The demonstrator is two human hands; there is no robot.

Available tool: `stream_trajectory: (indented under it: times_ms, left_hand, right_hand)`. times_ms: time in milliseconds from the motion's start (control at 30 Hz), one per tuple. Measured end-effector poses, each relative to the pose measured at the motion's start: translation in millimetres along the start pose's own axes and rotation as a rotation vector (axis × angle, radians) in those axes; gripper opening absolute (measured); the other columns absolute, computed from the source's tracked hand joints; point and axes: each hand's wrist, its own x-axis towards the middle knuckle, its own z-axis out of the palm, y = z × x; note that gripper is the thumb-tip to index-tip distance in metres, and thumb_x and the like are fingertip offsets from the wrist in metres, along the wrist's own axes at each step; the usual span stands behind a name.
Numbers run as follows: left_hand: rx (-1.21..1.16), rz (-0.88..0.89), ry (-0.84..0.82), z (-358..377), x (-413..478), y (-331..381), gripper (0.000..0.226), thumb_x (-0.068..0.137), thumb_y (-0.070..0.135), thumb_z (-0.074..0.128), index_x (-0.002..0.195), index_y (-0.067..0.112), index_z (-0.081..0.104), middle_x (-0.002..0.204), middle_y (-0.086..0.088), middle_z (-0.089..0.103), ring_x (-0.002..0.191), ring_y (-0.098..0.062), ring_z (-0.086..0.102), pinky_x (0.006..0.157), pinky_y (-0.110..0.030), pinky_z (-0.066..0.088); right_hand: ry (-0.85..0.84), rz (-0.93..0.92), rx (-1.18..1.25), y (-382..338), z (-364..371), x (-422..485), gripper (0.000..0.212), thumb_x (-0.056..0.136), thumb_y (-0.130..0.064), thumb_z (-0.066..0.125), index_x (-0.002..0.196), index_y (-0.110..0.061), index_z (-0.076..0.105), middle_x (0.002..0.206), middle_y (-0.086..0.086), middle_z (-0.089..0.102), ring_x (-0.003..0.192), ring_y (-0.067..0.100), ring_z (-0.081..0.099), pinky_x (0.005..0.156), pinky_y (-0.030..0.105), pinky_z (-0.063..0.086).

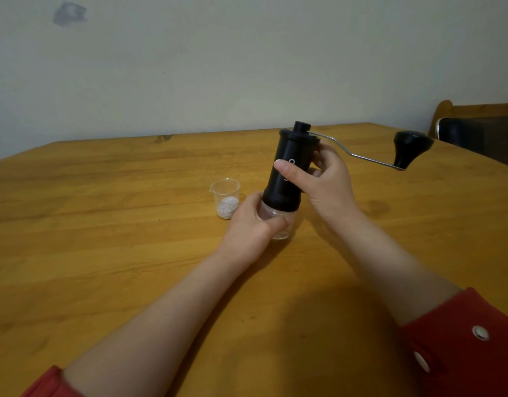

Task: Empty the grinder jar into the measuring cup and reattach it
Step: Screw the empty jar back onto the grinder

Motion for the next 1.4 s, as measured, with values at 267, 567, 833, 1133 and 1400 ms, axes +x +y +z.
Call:
stream_trajectory:
  times_ms: [267,567,833,1133,1400]
  left_hand:
    - [0.070,0.026,0.066,1.6,0.6,-1.9,0.062,0.069,0.032,0.086,0.123,0.025,0.058,0.109,0.011,0.069,0.101,-0.001,0.063,0.084,-0.019,0.048]
    - [0.151,0.055,0.111,2.3,0.6,-2.1,0.053,0.060,0.040,0.090,0.099,0.038,0.055,0.104,0.007,0.067,0.097,-0.008,0.064,0.083,-0.028,0.054]
    - [0.049,0.068,0.039,0.9,-0.1,-2.3,0.064,0.070,0.027,0.084,0.122,0.024,0.048,0.107,0.005,0.064,0.098,-0.009,0.064,0.083,-0.027,0.051]
    - [0.038,0.083,0.076,1.6,2.5,-5.9,0.072,0.069,0.025,0.086,0.130,0.025,0.046,0.108,0.009,0.065,0.100,-0.003,0.064,0.082,-0.019,0.050]
    - [0.075,0.127,0.117,3.2,2.1,-5.7,0.083,0.060,0.028,0.092,0.129,0.030,0.045,0.110,0.018,0.060,0.099,0.011,0.058,0.077,-0.002,0.046]
  right_hand:
    - [-0.023,-0.007,-0.014,-0.3,0.4,-0.9,0.043,0.063,-0.047,0.084,0.099,-0.034,0.064,0.101,-0.006,0.071,0.097,0.013,0.069,0.083,0.038,0.059]
    - [-0.060,-0.015,0.008,-3.5,3.5,-3.4,0.045,0.062,-0.047,0.083,0.101,-0.035,0.062,0.105,-0.005,0.070,0.100,0.012,0.068,0.084,0.037,0.059]
    - [-0.079,-0.030,0.009,-3.8,3.4,-4.0,0.041,0.069,-0.031,0.086,0.102,-0.032,0.062,0.105,-0.004,0.070,0.100,0.013,0.067,0.085,0.036,0.058]
    - [-0.074,-0.045,-0.008,-1.8,4.3,-3.8,0.047,0.061,-0.048,0.084,0.101,-0.037,0.063,0.105,-0.007,0.071,0.100,0.010,0.068,0.086,0.037,0.058]
    - [-0.135,-0.070,-0.026,-2.2,6.0,-5.6,0.042,0.061,-0.051,0.083,0.097,-0.049,0.062,0.099,-0.032,0.068,0.101,0.001,0.065,0.084,0.024,0.055]
